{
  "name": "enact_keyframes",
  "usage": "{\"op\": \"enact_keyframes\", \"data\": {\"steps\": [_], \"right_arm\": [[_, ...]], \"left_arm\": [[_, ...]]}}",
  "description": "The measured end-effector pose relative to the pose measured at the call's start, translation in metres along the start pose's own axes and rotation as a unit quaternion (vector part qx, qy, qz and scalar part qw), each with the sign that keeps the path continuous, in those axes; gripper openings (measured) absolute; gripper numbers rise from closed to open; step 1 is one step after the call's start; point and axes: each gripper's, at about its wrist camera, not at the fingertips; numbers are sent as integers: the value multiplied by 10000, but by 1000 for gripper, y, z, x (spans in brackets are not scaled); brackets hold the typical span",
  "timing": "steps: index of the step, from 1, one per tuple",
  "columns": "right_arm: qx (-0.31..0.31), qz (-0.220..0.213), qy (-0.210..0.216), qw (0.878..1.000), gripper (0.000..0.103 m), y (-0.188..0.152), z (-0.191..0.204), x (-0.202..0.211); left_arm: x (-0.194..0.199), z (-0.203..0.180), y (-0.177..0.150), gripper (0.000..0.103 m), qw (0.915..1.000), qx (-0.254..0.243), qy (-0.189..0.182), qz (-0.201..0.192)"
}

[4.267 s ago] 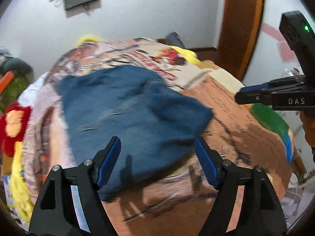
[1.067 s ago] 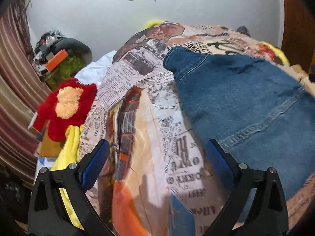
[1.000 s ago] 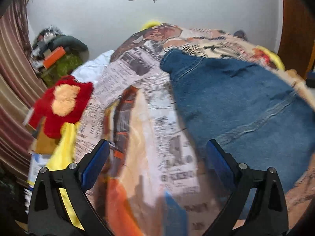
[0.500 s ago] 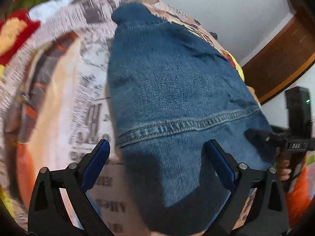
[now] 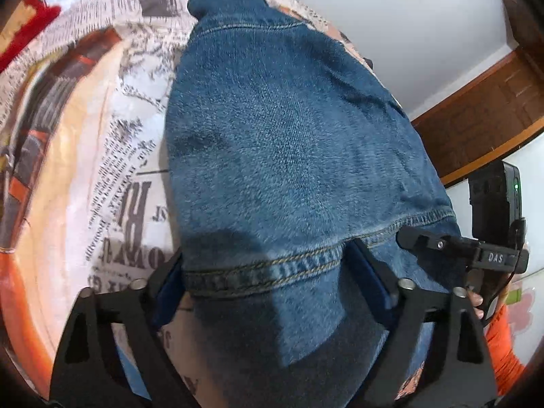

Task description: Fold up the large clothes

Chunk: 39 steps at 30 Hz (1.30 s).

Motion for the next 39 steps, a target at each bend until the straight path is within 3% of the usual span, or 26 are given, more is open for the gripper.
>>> {"op": "enact_keyframes", "data": {"steps": [2,8,14,21,30,35,39], "right_arm": [[8,-53,-48,10000,49,-2,2,5],[223,-108,-228,9994,38,-6,32,22],[503,-202,-285,9981,37,-12,72,36],[1253,-311,-134,9915,33,-25,154,48],[1359,119,25,9907,32,-53,199,-7],[1390,458,-4,9892,32,-68,206,-47],[1456,770,-304,9859,33,-76,199,-82]], "left_arm": [[6,1,0,73,10000,57,-37,-58],[31,-8,0,59,9996,-167,86,-217],[80,-12,1,57,9979,-329,151,-540],[146,8,-18,55,9950,-389,256,-882],[180,72,-60,54,9947,3,563,-856],[169,105,-84,54,9954,250,689,-614],[145,132,-103,54,9952,471,782,-354]]}}
Point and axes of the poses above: each gripper's, at about its wrist camera, not at the fingertips, and x roughly against the way its jaws point, z to its left, y to its top, and after that the axes turned 8 degrees about y, right-handed
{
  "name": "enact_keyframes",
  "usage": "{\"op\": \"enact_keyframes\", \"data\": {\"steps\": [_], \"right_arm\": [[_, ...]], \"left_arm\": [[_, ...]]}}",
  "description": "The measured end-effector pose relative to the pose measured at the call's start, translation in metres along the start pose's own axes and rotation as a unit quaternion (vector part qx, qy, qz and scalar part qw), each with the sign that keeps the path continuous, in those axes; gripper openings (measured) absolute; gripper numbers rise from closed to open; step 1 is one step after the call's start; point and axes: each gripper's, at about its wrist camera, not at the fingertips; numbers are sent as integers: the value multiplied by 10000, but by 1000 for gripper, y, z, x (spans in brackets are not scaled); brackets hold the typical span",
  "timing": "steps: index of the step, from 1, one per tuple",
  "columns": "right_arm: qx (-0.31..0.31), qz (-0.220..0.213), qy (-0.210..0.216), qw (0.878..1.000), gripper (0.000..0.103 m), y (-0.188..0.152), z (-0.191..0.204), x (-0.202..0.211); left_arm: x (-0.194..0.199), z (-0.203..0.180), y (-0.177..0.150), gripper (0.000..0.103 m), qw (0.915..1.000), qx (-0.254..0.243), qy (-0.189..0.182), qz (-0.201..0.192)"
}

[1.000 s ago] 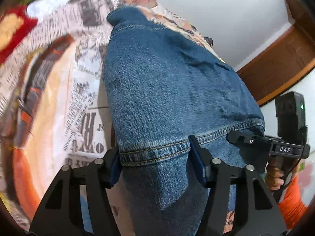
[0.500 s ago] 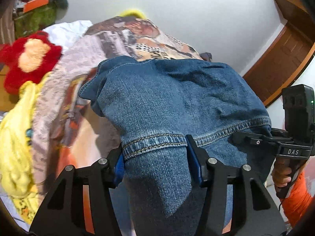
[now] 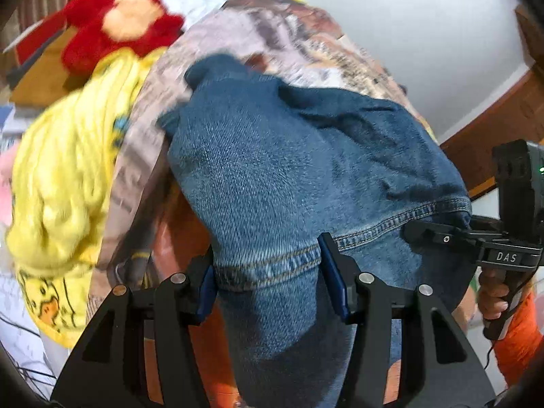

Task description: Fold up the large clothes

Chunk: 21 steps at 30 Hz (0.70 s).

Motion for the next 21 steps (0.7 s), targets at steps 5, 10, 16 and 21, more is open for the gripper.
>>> {"op": "enact_keyframes", "data": {"steps": [5,10,16,21], "right_arm": [[395,305,-370,9981,46,-7,-9,-27],[1025,147,-1004,9895,75,-9,-12,-20],[1397,57,-1111,9839,76,-18,-4,9],[2027,-461,-1453,9673,76,-23,20,38]], "left_arm": [[-25,15,-20,63,9998,177,71,83],[-26,10,-30,71,9994,70,316,-148],[-9,-13,-28,72,9939,-512,894,-385],[14,-31,-24,72,9723,-1308,1730,-877]]}}
Point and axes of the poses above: each gripper's, at about its wrist camera, not at the fingertips, and x roughly against the way its jaws point, z to its left, y to its top, and after that the axes turned 8 degrees about y, right-handed
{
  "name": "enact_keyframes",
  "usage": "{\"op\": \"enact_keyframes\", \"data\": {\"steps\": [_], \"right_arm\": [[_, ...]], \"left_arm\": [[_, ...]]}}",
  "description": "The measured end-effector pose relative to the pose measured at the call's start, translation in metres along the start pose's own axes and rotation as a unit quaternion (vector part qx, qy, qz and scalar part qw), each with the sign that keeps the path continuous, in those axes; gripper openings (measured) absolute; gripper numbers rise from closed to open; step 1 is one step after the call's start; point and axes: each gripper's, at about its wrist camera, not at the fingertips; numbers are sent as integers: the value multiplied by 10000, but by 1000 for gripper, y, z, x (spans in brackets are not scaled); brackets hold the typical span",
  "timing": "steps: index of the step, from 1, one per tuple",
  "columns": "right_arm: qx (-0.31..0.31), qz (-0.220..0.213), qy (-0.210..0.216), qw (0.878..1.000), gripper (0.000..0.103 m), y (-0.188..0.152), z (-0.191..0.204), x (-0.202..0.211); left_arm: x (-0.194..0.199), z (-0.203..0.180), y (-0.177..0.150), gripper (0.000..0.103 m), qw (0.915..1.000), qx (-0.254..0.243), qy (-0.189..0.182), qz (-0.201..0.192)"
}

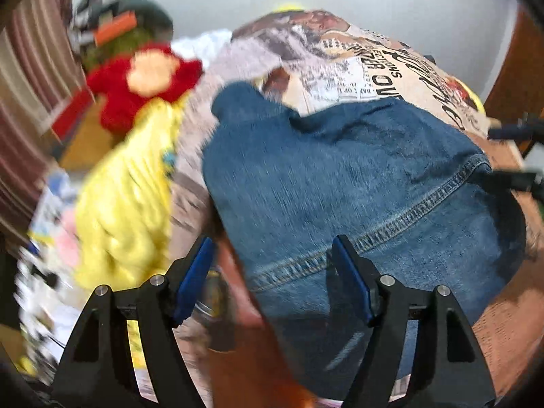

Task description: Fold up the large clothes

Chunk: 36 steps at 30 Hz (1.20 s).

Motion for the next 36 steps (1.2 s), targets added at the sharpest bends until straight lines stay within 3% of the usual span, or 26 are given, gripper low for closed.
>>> {"op": "enact_keyframes", "data": {"steps": [4,9,12,17,21,28,36], "right_arm": [[38,-317,-45,9995,76,19,1,5],[-71,-236,158,9996,76,42,2,-25],[73,-21,170,9998,76,46,6,-52],[327,185,-161,9992,77,43,-9,-81],[31,118,-209,9997,78,38,-42,-75],[-558,-105,-308,9979,79,29,-62,-39],[-270,-372,222,9987,80,18,-9,-12]], "left_arm": [[7,7,16,79,9996,29,58,-266],[-6,6,40,87,9987,172,66,-483],[-26,1,47,89,9992,199,17,-336],[-71,0,49,89,9996,255,114,27],[-85,18,50,90,9964,815,-204,127],[-62,48,54,89,9892,1462,-44,-47],[-13,31,30,89,9940,1070,-146,-198]]}}
Point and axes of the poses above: each gripper's, at about its wrist camera, not at the fingertips, and x roughly against the way its jaws point, z to its left, y to its top, and after that the axes turned 8 degrees about y, right-handed
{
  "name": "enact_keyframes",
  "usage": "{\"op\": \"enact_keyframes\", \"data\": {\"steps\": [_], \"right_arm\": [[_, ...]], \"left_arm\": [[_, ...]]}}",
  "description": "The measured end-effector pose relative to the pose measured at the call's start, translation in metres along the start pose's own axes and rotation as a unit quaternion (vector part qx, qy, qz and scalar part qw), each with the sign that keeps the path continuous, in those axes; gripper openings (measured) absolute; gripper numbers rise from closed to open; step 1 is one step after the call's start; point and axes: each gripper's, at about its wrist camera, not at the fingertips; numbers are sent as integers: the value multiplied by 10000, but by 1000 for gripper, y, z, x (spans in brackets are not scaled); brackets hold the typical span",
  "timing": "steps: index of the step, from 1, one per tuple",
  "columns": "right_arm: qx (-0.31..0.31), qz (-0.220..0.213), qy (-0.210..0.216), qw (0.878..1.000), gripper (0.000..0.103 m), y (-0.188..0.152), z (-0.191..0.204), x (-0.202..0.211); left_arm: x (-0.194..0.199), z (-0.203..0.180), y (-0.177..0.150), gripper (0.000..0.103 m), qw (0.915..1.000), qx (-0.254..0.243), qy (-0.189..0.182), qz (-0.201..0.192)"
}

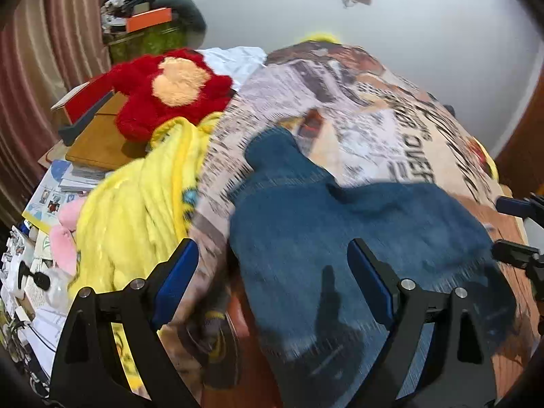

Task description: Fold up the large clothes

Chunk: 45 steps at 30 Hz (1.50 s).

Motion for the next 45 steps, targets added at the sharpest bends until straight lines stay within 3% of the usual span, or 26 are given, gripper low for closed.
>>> {"op": "enact_keyframes", "data": {"steps": [3,7,12,19,25,30,35,40,45], "right_arm": [[136,199,5,9997,80,-16,17,-8],[216,602,-450,9969,80,-47,20,-18],[-25,427,-341,9985,83,-79,14,11],[-471,394,-650,9960,86,-106,6,48],[-571,-140,-653,9961,86,-101,23,87],[-314,-960,-548,9934,86,-82,58,133],[-168,-1811,-352,9827,86,-64,91,182],[-229,-2448,-75,9693,86,-61,116,221],[-94,-2913,-53,9566,86,-69,141,252]], "left_arm": [[6,-8,-22,90,9995,-49,-211,215],[5,-18,-54,90,9975,-143,-299,630],[15,-7,-92,94,9960,53,-210,871],[40,9,-110,93,9948,162,147,991],[91,2,-95,93,9991,240,73,336],[156,-16,-69,93,9976,191,-272,-601],[220,-28,-51,94,9861,168,-578,-1551],[279,-39,-52,94,9684,157,-837,-2346],[315,-45,-64,94,9566,155,-673,-2831]]}}
Point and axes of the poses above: each gripper's, at about its wrist camera, not at the fingertips, and x roughly against the way its jaws point, z to its left, y to its top, and after that the axes turned 8 degrees about y, right-handed
